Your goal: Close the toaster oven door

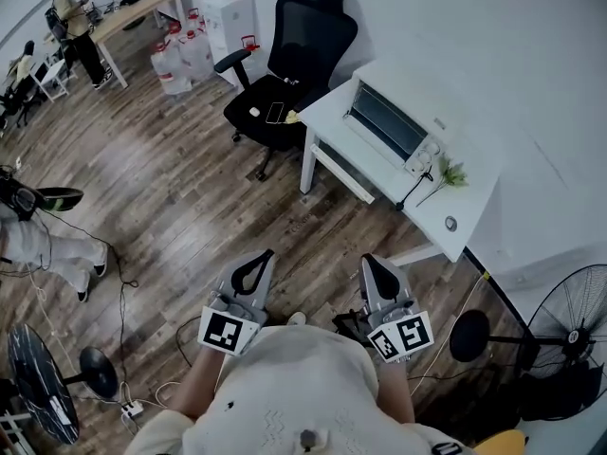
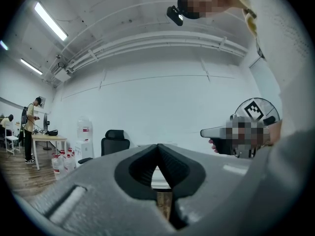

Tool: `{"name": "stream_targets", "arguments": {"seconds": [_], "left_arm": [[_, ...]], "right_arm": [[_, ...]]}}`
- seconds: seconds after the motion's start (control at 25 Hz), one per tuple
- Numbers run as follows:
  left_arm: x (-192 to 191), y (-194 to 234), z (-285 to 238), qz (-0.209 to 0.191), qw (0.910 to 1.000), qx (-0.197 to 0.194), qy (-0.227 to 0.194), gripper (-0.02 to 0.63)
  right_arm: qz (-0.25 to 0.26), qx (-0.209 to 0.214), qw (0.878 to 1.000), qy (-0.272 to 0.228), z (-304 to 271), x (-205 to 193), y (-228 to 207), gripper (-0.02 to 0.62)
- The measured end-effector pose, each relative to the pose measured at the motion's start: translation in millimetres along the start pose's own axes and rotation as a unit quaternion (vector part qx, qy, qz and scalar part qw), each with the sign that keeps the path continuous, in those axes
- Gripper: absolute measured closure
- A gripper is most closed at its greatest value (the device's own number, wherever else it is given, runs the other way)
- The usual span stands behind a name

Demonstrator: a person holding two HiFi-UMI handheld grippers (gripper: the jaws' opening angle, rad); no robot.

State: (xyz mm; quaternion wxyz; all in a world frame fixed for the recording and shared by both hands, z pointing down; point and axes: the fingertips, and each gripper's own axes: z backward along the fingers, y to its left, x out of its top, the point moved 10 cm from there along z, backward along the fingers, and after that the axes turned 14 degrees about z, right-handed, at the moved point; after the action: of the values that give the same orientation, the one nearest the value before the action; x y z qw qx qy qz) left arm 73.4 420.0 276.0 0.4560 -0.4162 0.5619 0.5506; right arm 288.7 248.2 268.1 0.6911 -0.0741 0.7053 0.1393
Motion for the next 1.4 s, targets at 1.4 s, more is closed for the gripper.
{"name": "stream_targets", "arguments": {"seconds": [1.4], "left_arm": [[35.2,188.3,-209.0,0.013,0.9734,-0.218,0.068,0.603]], "right_arm": [[0.002,-0.188,0.98,0.064,-183.0,-1.6,-35.3,0.586]]}}
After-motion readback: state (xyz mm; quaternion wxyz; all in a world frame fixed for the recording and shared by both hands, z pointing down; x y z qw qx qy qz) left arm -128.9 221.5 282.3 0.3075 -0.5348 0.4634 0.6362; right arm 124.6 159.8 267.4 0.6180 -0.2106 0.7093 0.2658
